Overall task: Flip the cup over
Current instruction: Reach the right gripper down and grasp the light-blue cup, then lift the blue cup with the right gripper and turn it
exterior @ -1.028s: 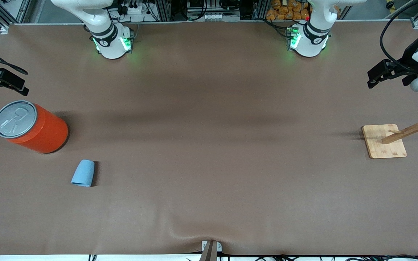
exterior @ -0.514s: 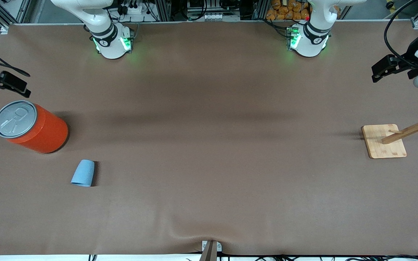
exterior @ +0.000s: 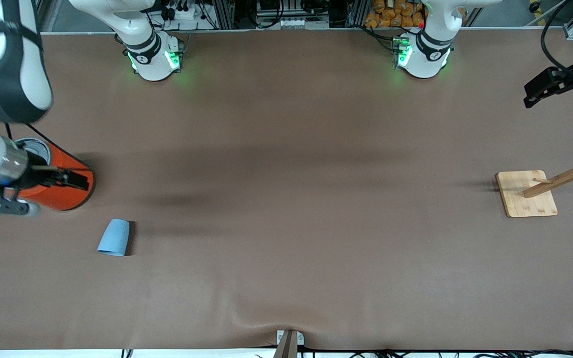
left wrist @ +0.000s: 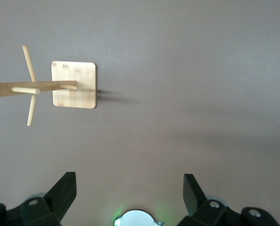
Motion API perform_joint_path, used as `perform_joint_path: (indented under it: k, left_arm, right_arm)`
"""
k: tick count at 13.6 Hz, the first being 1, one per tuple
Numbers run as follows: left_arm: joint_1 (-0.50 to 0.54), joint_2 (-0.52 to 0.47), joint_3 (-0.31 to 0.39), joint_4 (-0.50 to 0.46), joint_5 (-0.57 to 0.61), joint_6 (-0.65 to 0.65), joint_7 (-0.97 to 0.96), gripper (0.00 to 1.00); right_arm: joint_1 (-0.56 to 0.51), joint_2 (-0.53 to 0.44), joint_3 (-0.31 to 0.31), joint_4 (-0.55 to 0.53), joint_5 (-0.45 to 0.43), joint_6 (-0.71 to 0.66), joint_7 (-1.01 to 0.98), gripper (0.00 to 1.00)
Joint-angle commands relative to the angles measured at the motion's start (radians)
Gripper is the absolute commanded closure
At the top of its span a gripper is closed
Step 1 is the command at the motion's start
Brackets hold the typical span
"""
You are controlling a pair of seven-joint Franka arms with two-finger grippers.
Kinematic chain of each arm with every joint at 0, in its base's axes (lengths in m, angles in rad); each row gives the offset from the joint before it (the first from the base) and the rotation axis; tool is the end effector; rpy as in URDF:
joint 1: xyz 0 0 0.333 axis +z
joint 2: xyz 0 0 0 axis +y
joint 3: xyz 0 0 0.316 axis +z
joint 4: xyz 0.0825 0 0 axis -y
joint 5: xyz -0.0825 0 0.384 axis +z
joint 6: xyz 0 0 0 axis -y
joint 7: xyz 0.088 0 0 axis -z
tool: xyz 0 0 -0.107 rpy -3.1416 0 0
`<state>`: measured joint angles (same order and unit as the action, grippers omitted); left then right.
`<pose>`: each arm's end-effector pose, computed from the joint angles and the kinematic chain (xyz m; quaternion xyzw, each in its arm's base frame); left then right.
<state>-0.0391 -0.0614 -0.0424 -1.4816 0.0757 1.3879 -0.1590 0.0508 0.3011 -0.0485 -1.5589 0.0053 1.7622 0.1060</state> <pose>0.5137 -0.0336 0.6832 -0.9981 -0.0450 0.0114 0.0403 0.6412 0.0052 0.4650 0.9975 -0.0517 -0.0484 0.0073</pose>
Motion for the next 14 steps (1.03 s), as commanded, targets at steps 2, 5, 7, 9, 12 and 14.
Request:
perform_joint_path:
  k: [2,5,7,9,12,14]
  left_arm:
    - [0.005,0.005,-0.013,0.020,0.001,-0.009,0.002,0.00]
    - [0.007,0.028,-0.013,0.018,-0.004,0.014,0.010,0.00]
    - [0.002,0.044,-0.014,0.018,-0.004,0.020,0.006,0.00]
    - [-0.002,0.055,-0.014,0.018,-0.001,0.023,0.003,0.00]
    - [0.005,0.052,-0.016,0.018,-0.004,0.023,0.004,0.00]
    - [0.007,0.049,-0.013,0.020,-0.008,0.023,0.007,0.00]
  right_arm:
    - [0.012,0.166,-0.001,0.031,0.007,0.109,-0.002,0.00]
    - [-0.014,0.300,-0.001,0.033,0.014,0.199,-0.005,0.00]
    - [-0.025,0.331,-0.001,0.031,0.009,0.262,-0.063,0.00]
    - [-0.037,0.363,-0.001,0.030,0.005,0.353,-0.124,0.00]
    - [-0.063,0.418,-0.001,0.023,0.008,0.462,-0.219,0.00]
    - [-0.068,0.452,-0.001,0.023,0.018,0.470,-0.223,0.00]
